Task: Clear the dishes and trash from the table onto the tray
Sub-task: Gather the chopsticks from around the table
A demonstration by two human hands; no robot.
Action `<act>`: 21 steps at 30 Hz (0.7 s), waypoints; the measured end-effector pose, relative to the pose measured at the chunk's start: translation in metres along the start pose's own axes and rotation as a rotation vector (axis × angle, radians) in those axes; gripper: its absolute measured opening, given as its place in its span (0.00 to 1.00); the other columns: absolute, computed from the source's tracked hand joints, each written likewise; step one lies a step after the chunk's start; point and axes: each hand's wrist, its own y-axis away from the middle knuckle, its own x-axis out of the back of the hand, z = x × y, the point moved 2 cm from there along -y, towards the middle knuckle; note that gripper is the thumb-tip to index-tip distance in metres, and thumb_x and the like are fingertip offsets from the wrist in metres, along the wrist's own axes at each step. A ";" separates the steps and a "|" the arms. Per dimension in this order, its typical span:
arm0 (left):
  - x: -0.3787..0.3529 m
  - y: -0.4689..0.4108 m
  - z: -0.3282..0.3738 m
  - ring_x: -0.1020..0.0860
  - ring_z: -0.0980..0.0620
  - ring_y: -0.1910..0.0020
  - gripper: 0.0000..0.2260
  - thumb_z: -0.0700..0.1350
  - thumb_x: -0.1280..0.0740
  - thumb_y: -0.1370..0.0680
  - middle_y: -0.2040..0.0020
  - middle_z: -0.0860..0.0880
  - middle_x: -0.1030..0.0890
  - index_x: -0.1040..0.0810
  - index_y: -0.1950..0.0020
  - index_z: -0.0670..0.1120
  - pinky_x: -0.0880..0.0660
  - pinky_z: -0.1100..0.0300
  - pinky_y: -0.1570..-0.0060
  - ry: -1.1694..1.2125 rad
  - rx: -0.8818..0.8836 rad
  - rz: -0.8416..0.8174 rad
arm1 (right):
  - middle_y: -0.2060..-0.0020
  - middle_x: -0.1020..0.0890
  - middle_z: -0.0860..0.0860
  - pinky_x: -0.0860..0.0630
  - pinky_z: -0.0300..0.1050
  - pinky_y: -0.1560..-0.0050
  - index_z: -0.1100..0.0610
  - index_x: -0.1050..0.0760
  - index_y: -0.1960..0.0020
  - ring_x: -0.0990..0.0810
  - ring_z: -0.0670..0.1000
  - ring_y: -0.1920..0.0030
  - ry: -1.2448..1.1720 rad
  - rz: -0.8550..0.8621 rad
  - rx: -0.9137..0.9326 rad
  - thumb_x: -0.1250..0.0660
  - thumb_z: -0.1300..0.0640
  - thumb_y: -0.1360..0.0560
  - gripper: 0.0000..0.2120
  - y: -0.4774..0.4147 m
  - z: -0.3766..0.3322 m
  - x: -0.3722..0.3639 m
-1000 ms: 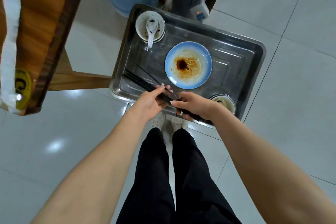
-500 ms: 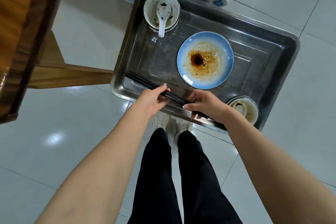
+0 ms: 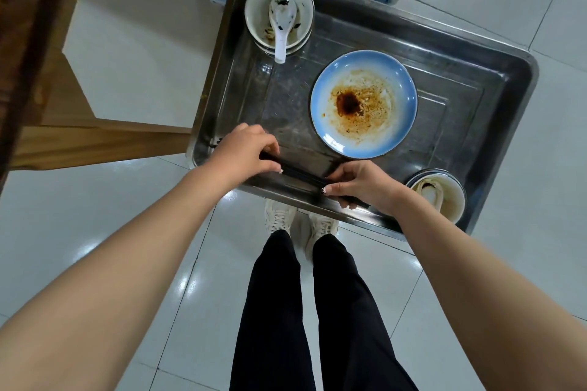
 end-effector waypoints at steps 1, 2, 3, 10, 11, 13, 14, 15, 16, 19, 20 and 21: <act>0.000 -0.004 -0.001 0.31 0.50 0.40 0.15 0.53 0.28 0.27 0.43 0.50 0.24 0.21 0.42 0.50 0.31 0.54 0.42 -0.054 -0.033 -0.049 | 0.72 0.22 0.59 0.29 0.44 0.70 0.63 0.23 0.57 0.27 0.55 0.72 -0.003 0.005 -0.001 0.24 0.61 0.32 0.09 0.001 0.001 0.000; -0.001 -0.007 -0.002 0.32 0.49 0.39 0.16 0.53 0.28 0.27 0.41 0.50 0.24 0.21 0.40 0.51 0.33 0.54 0.41 -0.099 -0.057 -0.090 | 0.72 0.22 0.58 0.28 0.44 0.70 0.63 0.23 0.57 0.26 0.54 0.73 -0.002 0.010 -0.002 0.24 0.62 0.31 0.08 0.001 0.002 0.001; 0.000 -0.011 -0.003 0.32 0.49 0.39 0.17 0.54 0.29 0.27 0.41 0.51 0.25 0.22 0.39 0.52 0.34 0.54 0.41 -0.134 -0.077 -0.123 | 0.72 0.22 0.58 0.27 0.43 0.70 0.62 0.22 0.58 0.26 0.54 0.72 0.002 0.017 0.000 0.25 0.63 0.31 0.07 0.001 0.003 0.001; 0.001 -0.020 -0.004 0.29 0.49 0.41 0.18 0.53 0.29 0.26 0.43 0.49 0.24 0.22 0.37 0.50 0.30 0.56 0.45 -0.238 -0.163 -0.200 | 0.77 0.23 0.48 0.26 0.37 0.73 0.60 0.23 0.57 0.26 0.46 0.77 0.042 0.155 -0.027 0.24 0.63 0.32 0.09 0.003 0.005 -0.009; 0.000 -0.020 -0.007 0.29 0.49 0.41 0.18 0.52 0.29 0.26 0.43 0.49 0.24 0.22 0.38 0.50 0.30 0.56 0.47 -0.225 -0.167 -0.199 | 0.75 0.23 0.48 0.24 0.40 0.69 0.57 0.23 0.59 0.25 0.46 0.75 0.093 0.188 -0.013 0.23 0.61 0.33 0.09 0.003 0.005 -0.011; -0.003 -0.018 -0.011 0.28 0.50 0.41 0.17 0.51 0.29 0.26 0.43 0.50 0.24 0.21 0.38 0.50 0.29 0.56 0.47 -0.192 -0.165 -0.195 | 0.70 0.22 0.47 0.22 0.44 0.59 0.52 0.24 0.62 0.23 0.48 0.68 0.204 0.246 0.013 0.22 0.57 0.34 0.11 0.004 0.005 -0.014; -0.004 -0.018 -0.013 0.28 0.50 0.41 0.17 0.50 0.28 0.26 0.43 0.50 0.24 0.21 0.38 0.50 0.29 0.55 0.46 -0.175 -0.163 -0.192 | 0.68 0.22 0.46 0.23 0.42 0.58 0.51 0.24 0.62 0.23 0.47 0.66 0.239 0.272 0.017 0.21 0.56 0.34 0.11 0.005 0.006 -0.016; -0.005 -0.017 -0.015 0.28 0.50 0.41 0.16 0.50 0.28 0.26 0.43 0.50 0.24 0.21 0.39 0.50 0.28 0.55 0.45 -0.162 -0.162 -0.183 | 0.67 0.23 0.44 0.25 0.38 0.60 0.52 0.24 0.61 0.24 0.45 0.65 0.266 0.297 0.019 0.21 0.55 0.34 0.11 0.006 0.005 -0.017; -0.006 -0.016 -0.017 0.28 0.51 0.41 0.16 0.49 0.28 0.27 0.43 0.50 0.24 0.20 0.40 0.50 0.28 0.54 0.45 -0.148 -0.163 -0.169 | 0.67 0.24 0.43 0.28 0.35 0.63 0.53 0.24 0.60 0.26 0.43 0.65 0.294 0.322 0.022 0.21 0.54 0.35 0.12 0.008 0.004 -0.018; -0.007 -0.012 -0.023 0.26 0.51 0.45 0.14 0.46 0.26 0.28 0.46 0.50 0.24 0.19 0.43 0.48 0.28 0.54 0.45 -0.069 -0.151 -0.120 | 0.65 0.26 0.43 0.32 0.39 0.61 0.56 0.22 0.56 0.26 0.46 0.60 0.355 0.375 0.048 0.21 0.54 0.35 0.13 0.011 0.002 -0.021; -0.007 -0.011 -0.024 0.26 0.51 0.46 0.13 0.45 0.25 0.29 0.48 0.51 0.24 0.18 0.45 0.48 0.27 0.54 0.46 -0.046 -0.143 -0.103 | 0.64 0.26 0.43 0.32 0.40 0.59 0.56 0.22 0.56 0.27 0.47 0.58 0.369 0.389 0.054 0.21 0.54 0.35 0.13 0.012 0.001 -0.022; -0.006 -0.009 -0.026 0.26 0.51 0.47 0.12 0.45 0.25 0.29 0.50 0.52 0.24 0.18 0.46 0.47 0.27 0.53 0.47 -0.033 -0.137 -0.084 | 0.64 0.27 0.43 0.32 0.41 0.58 0.57 0.22 0.56 0.27 0.47 0.57 0.394 0.405 0.058 0.21 0.54 0.34 0.13 0.012 0.000 -0.023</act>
